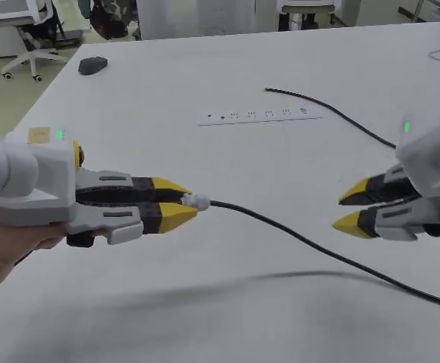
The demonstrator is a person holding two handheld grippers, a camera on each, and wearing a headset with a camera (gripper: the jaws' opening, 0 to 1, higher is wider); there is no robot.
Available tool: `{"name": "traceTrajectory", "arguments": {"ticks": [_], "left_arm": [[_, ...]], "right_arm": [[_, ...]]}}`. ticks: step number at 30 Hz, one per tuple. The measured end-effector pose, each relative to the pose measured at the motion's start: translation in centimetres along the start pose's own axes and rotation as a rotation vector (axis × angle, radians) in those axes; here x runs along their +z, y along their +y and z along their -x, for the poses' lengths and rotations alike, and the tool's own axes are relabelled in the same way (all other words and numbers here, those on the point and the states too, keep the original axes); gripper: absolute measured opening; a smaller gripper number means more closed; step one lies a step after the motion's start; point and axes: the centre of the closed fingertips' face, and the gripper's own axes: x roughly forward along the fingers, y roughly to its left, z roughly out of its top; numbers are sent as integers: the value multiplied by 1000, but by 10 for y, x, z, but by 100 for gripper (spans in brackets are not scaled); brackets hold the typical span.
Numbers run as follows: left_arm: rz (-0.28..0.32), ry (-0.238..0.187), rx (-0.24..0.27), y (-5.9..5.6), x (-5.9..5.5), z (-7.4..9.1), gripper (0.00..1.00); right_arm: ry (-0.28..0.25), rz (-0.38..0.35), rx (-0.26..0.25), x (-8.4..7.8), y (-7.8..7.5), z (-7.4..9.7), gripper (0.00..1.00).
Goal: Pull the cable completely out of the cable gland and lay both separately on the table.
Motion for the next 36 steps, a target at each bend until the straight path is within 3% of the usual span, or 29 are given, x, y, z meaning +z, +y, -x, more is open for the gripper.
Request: {"name": "traceTrajectory", "arguments": {"ticks": [2,4,6,7,9,13,16,20,27,36], "left_arm": [[-1,1,-7,-2,1,-1,14],[-11,17,-16,-4,0,-3,14],[-13,20,-23,-6,0,-4,14],[-14,18,-23,-7,1,-4,14],[-16,16,-26,-9,2,-4,14],[-21,11,-31,-12,3,-2,14],[-24,14,-35,-15,1,-1,14],[-12,16,-31,-14,-4,1,14],[8,10,-11,-12,-13,10,14],[89,-61,88,1,-21,44,14]], "right_arm": [[-32,70,39,24,11,-8,12],[-34,138,81,37,23,-17,10],[-41,152,131,48,36,-32,13],[-35,163,165,51,44,-40,13],[-28,201,167,54,48,-50,11],[-13,212,234,55,63,-69,10],[-2,246,250,55,68,-76,9],[-15,265,271,60,74,-81,0],[-7,292,295,59,79,-87,0],[25,305,268,49,62,-89,0]]}}
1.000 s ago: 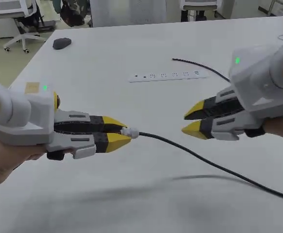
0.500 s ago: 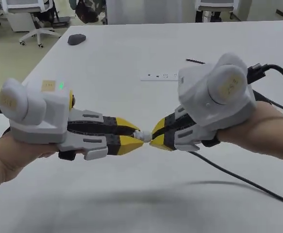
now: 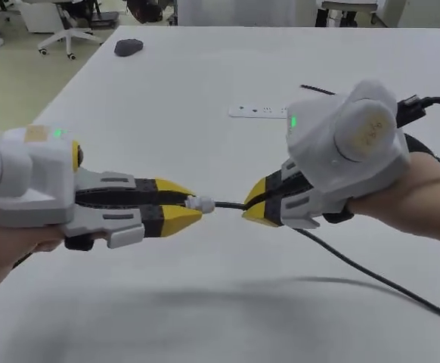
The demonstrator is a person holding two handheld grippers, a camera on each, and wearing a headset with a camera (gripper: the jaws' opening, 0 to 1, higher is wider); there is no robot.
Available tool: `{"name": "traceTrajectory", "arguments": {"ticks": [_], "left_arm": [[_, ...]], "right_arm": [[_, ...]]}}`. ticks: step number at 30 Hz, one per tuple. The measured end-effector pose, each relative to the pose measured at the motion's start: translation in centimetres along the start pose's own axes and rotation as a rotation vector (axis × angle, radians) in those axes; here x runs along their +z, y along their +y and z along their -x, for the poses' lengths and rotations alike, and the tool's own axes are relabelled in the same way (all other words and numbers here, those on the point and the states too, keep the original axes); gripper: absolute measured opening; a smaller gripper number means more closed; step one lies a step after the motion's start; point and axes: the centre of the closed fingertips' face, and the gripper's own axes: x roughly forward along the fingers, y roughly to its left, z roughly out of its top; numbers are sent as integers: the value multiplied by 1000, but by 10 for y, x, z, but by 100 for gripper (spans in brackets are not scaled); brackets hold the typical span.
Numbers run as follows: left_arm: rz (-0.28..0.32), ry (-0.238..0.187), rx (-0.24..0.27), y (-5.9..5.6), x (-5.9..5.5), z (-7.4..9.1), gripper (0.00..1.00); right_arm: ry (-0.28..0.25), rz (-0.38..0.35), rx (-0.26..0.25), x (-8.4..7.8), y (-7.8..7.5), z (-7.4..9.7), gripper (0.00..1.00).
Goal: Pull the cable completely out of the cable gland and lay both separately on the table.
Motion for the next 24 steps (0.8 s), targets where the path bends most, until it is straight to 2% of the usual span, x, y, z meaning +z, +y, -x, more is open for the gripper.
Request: {"name": "traceTrajectory", "arguments": {"ticks": [6,8,10,11,12,17,18,19,20,21,22,24], "left_arm": [[29,-22,76,15,-10,27,14],[51,-57,112,22,-11,37,14],[75,-91,150,30,-11,45,14],[79,-102,185,37,-13,51,14],[80,-108,198,40,-14,55,14],[87,-124,300,59,-21,70,14],[91,-136,316,61,-21,72,14],[85,-137,346,66,-22,74,14],[85,-138,400,75,-23,77,15],[97,-153,417,78,-22,79,15],[71,-153,449,84,-22,82,15],[85,-168,456,86,-22,82,15]], "right_arm": [[23,-3,9,-6,-6,-3,0],[16,-6,29,-2,-5,-5,0],[19,6,25,2,-11,-10,0],[10,8,16,7,-17,-12,0],[-9,4,8,13,-22,-13,0],[-227,-59,-34,69,-49,-23,0],[-275,-91,-48,80,-57,-26,0],[-312,-116,-52,88,-61,-28,0],[-375,-159,-78,101,-72,-31,0],[-404,-182,-77,106,-76,-35,0],[-447,-228,-97,113,-85,-41,0],[-501,-296,-84,121,-90,-50,0]]}}
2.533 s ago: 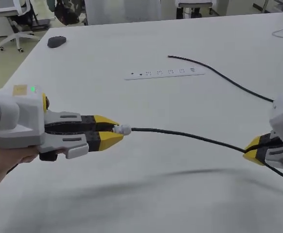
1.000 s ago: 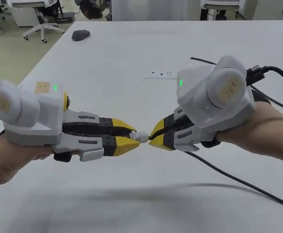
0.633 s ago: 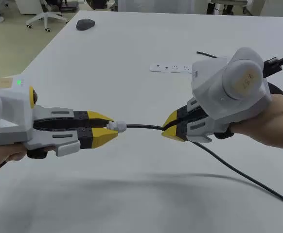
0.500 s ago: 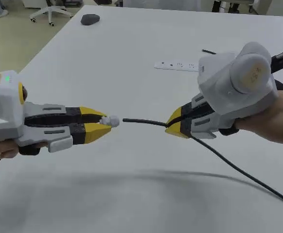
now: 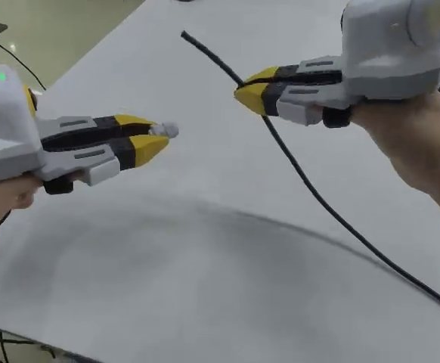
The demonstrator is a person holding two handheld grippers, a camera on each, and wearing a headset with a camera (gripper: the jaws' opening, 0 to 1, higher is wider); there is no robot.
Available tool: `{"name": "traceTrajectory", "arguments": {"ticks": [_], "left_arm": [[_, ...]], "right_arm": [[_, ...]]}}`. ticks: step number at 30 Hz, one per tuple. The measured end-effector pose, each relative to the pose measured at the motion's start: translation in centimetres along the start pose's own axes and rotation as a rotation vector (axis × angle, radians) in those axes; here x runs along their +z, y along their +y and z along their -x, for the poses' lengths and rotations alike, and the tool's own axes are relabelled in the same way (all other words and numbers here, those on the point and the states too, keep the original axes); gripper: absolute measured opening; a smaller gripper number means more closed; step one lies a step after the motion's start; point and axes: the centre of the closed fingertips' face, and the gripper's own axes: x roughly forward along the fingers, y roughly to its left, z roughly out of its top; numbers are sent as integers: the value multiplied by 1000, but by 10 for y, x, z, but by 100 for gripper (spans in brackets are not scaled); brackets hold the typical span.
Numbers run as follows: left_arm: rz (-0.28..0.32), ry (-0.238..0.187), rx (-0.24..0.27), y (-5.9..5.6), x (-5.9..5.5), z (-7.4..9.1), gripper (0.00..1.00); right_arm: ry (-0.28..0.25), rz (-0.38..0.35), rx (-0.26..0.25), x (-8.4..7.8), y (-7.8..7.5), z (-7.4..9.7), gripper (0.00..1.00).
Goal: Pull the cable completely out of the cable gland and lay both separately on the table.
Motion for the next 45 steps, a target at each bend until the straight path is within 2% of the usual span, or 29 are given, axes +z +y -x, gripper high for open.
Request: {"name": "traceTrajectory", "arguments": {"ticks": [2,3,4,6,7,9,10,12,13,14,15,17,19,20,22,24,26,30,33,36,38,40,41,42,45], "left_arm": [[-7,6,27,6,-2,-3,15],[-7,14,23,7,-5,-5,15],[-12,20,37,10,-7,-7,15],[-31,53,55,15,-14,-11,15],[-33,50,73,19,-15,-13,15],[-29,56,89,26,-19,-16,15],[-66,66,162,40,-22,-18,15],[-65,55,165,42,-27,-22,15],[-51,68,221,53,-33,-23,15],[-55,82,217,53,-37,-25,15],[-50,95,234,57,-42,-28,15],[-46,121,225,60,-51,-33,15],[-65,150,226,64,-58,-36,15],[-59,161,221,65,-63,-39,15],[-50,191,232,70,-73,-42,15],[-42,189,237,72,-76,-46,15],[-29,196,247,73,-80,-49,15],[-20,227,264,79,-93,-54,15],[-12,242,269,81,-100,-56,15],[-3,244,273,77,-101,-58,15],[-8,244,271,74,-101,-59,15],[-10,264,276,76,-107,-59,15],[-14,273,282,78,-110,-58,15],[11,253,278,78,-109,-58,15],[9,251,283,79,-109,-58,15]], "right_arm": [[-63,-88,2,3,-5,-15,0],[-131,-184,29,8,-5,-24,0],[-180,-240,29,13,-9,-29,0],[-202,-231,11,10,-17,-40,0],[-221,-260,-14,9,-26,-49,0],[-250,-311,-22,7,-36,-61,0],[-252,-358,-73,1,-51,-71,0],[-228,-381,-107,-11,-57,-80,0],[-211,-395,-144,-21,-64,-86,0],[-195,-426,-150,-29,-66,-90,0],[-176,-447,-163,-38,-69,-95,0],[-162,-471,-170,-49,-75,-103,0],[-142,-470,-209,-61,-83,-111,0],[-147,-470,-208,-63,-84,-115,0],[-129,-475,-237,-71,-90,-122,0],[-100,-470,-278,-81,-97,-123,0],[-83,-477,-294,-89,-102,-126,0],[-17,-451,-316,-109,-104,-129,0],[17,-421,-323,-112,-99,-126,0],[39,-402,-329,-119,-100,-128,0],[64,-345,-318,-123,-97,-130,0],[113,-266,-324,-129,-95,-130,0],[132,-254,-323,-133,-93,-131,0],[137,-257,-326,-134,-93,-132,0],[172,-227,-331,-142,-94,-133,0]]}}
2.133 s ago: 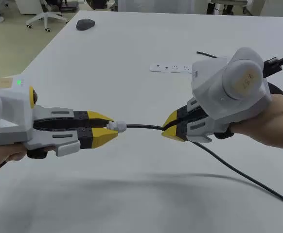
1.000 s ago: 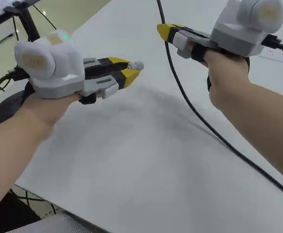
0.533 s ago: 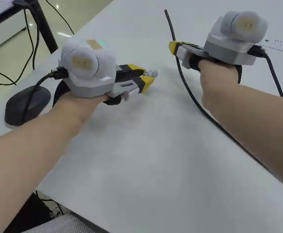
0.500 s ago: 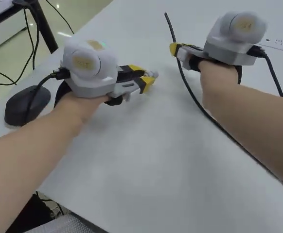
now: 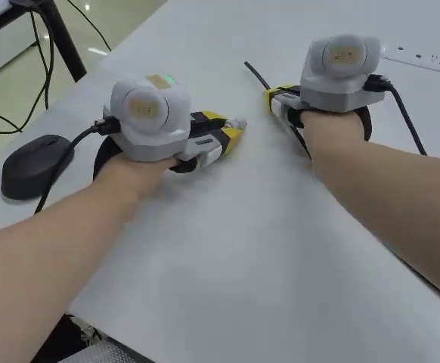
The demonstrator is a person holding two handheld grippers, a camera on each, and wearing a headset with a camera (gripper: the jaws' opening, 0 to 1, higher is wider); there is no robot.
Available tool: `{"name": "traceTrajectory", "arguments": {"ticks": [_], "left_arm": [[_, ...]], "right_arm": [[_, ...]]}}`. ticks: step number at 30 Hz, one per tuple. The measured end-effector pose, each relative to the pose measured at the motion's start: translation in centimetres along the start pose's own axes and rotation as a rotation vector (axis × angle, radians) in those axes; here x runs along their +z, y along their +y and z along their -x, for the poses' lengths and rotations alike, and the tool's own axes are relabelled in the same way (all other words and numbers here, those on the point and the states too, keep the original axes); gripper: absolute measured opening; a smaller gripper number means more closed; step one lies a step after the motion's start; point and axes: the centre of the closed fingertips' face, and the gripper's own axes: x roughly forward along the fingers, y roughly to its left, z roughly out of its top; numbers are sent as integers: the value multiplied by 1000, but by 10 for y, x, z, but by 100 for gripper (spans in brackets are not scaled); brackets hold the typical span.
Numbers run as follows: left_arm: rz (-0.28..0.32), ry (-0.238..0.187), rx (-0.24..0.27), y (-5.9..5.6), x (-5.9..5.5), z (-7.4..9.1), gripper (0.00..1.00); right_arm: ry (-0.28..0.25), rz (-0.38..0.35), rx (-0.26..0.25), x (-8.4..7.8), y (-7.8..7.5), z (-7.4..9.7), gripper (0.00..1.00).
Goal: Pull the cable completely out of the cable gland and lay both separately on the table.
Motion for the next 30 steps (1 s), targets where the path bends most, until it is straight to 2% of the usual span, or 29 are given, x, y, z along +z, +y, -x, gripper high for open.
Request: {"name": "traceTrajectory", "arguments": {"ticks": [1,2,6,8,9,13,14,15,16,18,20,22,23,25,26,27,29,30], "left_arm": [[6,-3,-3,-1,0,0,15],[-5,-3,-2,-1,0,0,15],[-6,-8,1,-1,1,0,15],[13,-17,1,-1,1,0,15],[56,-26,-12,-3,1,-1,15],[36,-28,-12,-4,0,0,16],[37,-15,-18,-6,-3,-1,17],[14,36,-4,-3,-13,1,17],[19,-6,-4,-3,-8,-2,18],[29,-13,-2,-3,-8,-4,22],[24,-10,-1,-5,-8,-6,32],[16,-2,-23,-9,-9,-7,44],[8,7,-23,-12,-9,-6,48],[6,29,-33,-14,-10,-5,56],[4,37,-31,-14,-10,-5,60],[3,35,-32,-13,-8,-3,65],[2,2,-20,-11,4,1,84],[60,-22,-36,-15,13,1,96]], "right_arm": [[10,10,-13,-2,-2,0,0],[-4,14,-5,1,-2,-3,0],[5,47,-12,-1,0,-3,0],[6,79,-7,-1,3,-2,0],[4,86,-4,-1,4,-2,2],[5,103,-14,0,5,1,5],[4,105,-20,1,3,2,8],[6,92,-26,0,3,2,13],[8,86,-21,0,1,0,16],[15,100,-19,0,3,3,17],[17,88,-24,0,1,3,23],[25,94,-19,0,-1,6,35],[47,75,-22,-4,-1,9,39],[57,94,-16,-3,-2,17,44],[83,93,-15,-8,-3,17,46],[81,81,-12,-7,-5,20,52],[63,22,13,1,-1,31,66],[49,-3,32,6,3,35,78]]}}
